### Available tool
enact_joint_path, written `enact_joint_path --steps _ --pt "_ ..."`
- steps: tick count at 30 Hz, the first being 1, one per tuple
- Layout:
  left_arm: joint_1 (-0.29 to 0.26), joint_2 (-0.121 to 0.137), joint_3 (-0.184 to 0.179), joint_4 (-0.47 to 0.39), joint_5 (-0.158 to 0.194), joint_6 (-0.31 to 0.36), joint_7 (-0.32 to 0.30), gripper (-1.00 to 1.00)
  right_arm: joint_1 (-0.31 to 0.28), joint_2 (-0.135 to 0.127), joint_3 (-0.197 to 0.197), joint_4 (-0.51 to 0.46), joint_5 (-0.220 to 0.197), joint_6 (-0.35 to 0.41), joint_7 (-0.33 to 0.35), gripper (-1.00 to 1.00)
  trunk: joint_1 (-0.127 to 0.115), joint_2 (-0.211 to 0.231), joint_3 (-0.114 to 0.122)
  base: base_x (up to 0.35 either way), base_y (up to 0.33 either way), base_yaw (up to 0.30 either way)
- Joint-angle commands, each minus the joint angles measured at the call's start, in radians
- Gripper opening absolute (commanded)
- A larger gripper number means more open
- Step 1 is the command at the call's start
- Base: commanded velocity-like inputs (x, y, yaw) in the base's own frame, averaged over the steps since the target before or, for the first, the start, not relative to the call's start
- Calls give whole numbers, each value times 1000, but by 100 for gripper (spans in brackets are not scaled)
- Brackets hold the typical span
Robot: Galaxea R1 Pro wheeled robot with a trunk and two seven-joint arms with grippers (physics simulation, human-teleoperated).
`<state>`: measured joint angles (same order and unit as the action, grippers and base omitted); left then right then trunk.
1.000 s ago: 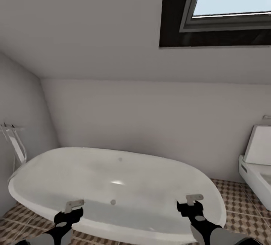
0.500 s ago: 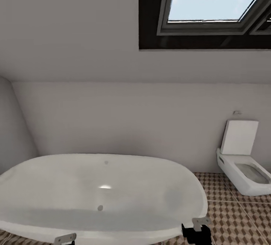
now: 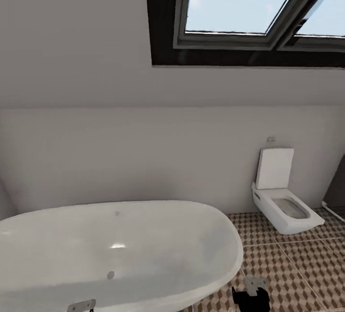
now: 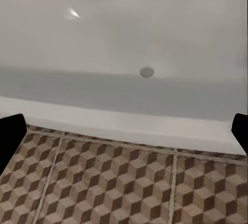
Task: Take the four mousetraps from the cabinet in the bathroom and place them on the bathroom floor. Make sure all four end up on the same floor surface, and ensure that at least two of them are either under or directly next to the same bathroom sink.
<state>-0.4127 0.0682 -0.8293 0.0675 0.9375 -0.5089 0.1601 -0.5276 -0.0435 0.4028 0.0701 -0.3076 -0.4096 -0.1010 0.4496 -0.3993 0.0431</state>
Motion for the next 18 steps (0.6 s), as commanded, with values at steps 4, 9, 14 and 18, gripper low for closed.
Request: enact_joint_path --steps 4,9,14,18 --pt "0 0 -6 1 -3 -3 7 100 0 1 9 4 -7 -5 -1 100 0 -1 3 0 0 -285" --pt "0 0 -6 1 -3 -4 6 100 0 1 8 4 -7 -5 -2 100 0 -1 6 0 0 -285" --pt "0 3 -5 2 -3 -5 5 100 0 1 8 4 -7 -4 -2 100 0 -1 10 0 0 -285" --pt "0 3 -6 1 -3 -6 5 100 0 1 8 4 -7 -4 -2 100 0 -1 13 0 0 -285"
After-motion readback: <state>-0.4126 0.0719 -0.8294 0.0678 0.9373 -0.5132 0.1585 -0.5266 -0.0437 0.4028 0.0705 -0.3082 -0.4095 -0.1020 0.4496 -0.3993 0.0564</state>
